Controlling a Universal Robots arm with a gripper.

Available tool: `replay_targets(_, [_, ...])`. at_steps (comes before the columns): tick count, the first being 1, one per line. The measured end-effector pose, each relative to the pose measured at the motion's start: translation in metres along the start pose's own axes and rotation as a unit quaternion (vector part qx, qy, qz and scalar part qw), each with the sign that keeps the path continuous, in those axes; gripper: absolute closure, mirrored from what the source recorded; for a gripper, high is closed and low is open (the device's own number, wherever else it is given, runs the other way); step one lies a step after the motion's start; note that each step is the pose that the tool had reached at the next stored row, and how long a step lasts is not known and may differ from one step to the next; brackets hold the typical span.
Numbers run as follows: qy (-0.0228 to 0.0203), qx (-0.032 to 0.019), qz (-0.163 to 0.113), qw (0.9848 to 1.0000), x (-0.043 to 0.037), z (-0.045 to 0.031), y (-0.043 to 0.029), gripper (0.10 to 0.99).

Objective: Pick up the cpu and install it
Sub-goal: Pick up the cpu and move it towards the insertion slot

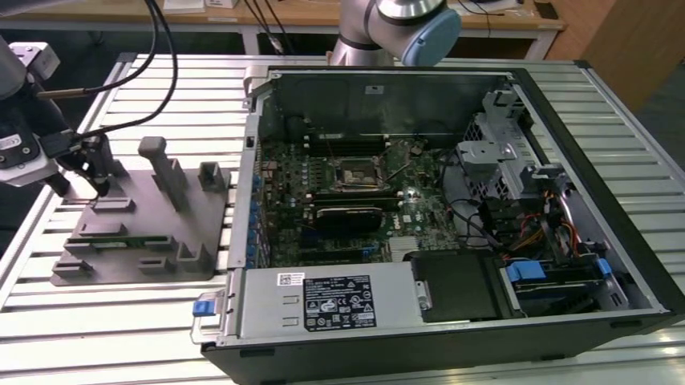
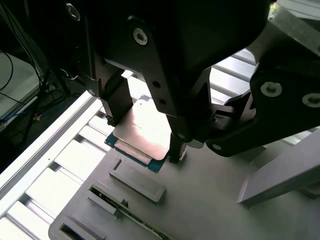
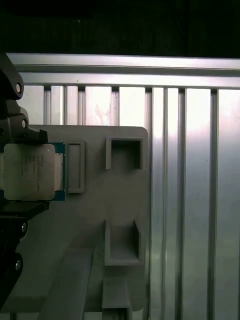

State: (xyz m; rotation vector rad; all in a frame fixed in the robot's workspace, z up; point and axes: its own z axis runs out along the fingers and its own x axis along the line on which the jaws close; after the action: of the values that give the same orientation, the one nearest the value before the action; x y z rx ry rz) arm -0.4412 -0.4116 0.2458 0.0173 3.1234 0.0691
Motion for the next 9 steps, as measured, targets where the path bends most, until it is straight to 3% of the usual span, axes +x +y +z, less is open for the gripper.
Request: replay_targets(9, [0.0, 0.0, 0.0, 1.0, -0.0002, -0.0108, 0.0005, 0.541])
